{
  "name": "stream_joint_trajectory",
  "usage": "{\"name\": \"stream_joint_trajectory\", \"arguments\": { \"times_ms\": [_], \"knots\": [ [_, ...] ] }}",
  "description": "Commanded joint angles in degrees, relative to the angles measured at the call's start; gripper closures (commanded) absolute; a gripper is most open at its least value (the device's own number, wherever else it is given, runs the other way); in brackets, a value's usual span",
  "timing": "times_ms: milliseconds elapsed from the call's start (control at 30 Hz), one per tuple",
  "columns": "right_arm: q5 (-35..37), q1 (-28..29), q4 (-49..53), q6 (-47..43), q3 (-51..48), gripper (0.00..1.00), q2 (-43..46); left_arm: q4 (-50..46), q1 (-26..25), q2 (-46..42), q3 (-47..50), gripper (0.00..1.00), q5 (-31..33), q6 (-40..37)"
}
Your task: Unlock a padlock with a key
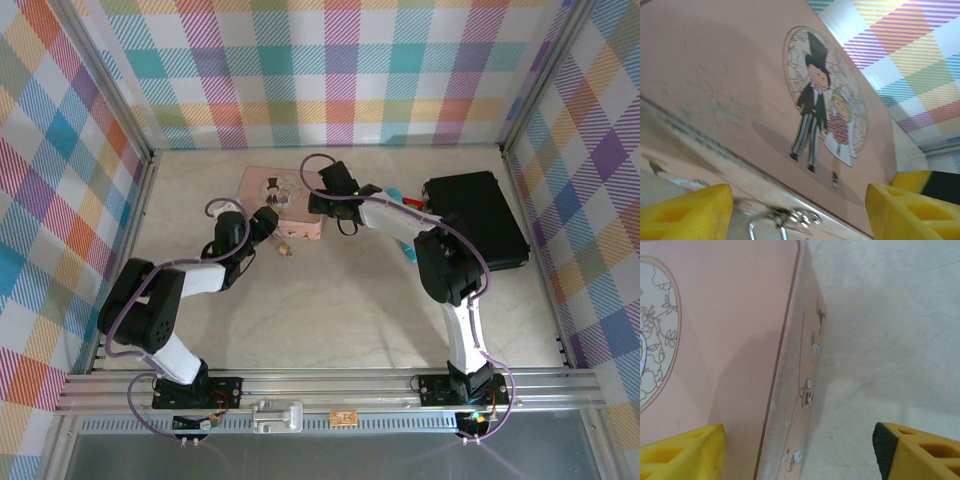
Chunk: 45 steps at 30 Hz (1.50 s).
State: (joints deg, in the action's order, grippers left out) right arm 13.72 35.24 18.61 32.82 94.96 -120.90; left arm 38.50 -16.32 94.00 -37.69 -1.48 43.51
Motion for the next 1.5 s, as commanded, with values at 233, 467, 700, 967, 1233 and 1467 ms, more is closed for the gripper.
{"name": "stream_joint_trajectory", "arguments": {
  "times_ms": [233,467,700,967,1233,1467],
  "knots": [
    [-2.17,-0.87,-0.83,0.76,-1.97,0.24,0.14,0.67,0.50,-0.22,-2.62,0.28,-5.15,-2.90],
    [-6.03,-0.88,-1.07,-1.01,-1.19,0.24,0.16,-27.70,-2.25,-6.15,-6.57,0.28,-14.27,-24.76],
    [-7.71,-0.83,-0.80,-2.08,-1.09,0.24,0.01,-44.63,-4.21,0.65,-17.34,0.23,-14.61,-40.19],
    [-8.00,-0.97,-0.54,-1.63,-1.53,0.24,-0.12,-52.43,-6.52,8.89,-26.26,0.27,-8.11,-44.49],
    [-8.76,-1.05,-1.09,-1.20,-1.10,0.24,-0.35,-53.66,-9.39,10.64,-27.18,0.32,-2.33,-43.66],
    [-9.28,-1.13,-1.20,-0.50,-1.16,0.24,-0.36,-56.61,-10.67,15.51,-30.49,0.46,-0.18,-43.54]
  ]
}}
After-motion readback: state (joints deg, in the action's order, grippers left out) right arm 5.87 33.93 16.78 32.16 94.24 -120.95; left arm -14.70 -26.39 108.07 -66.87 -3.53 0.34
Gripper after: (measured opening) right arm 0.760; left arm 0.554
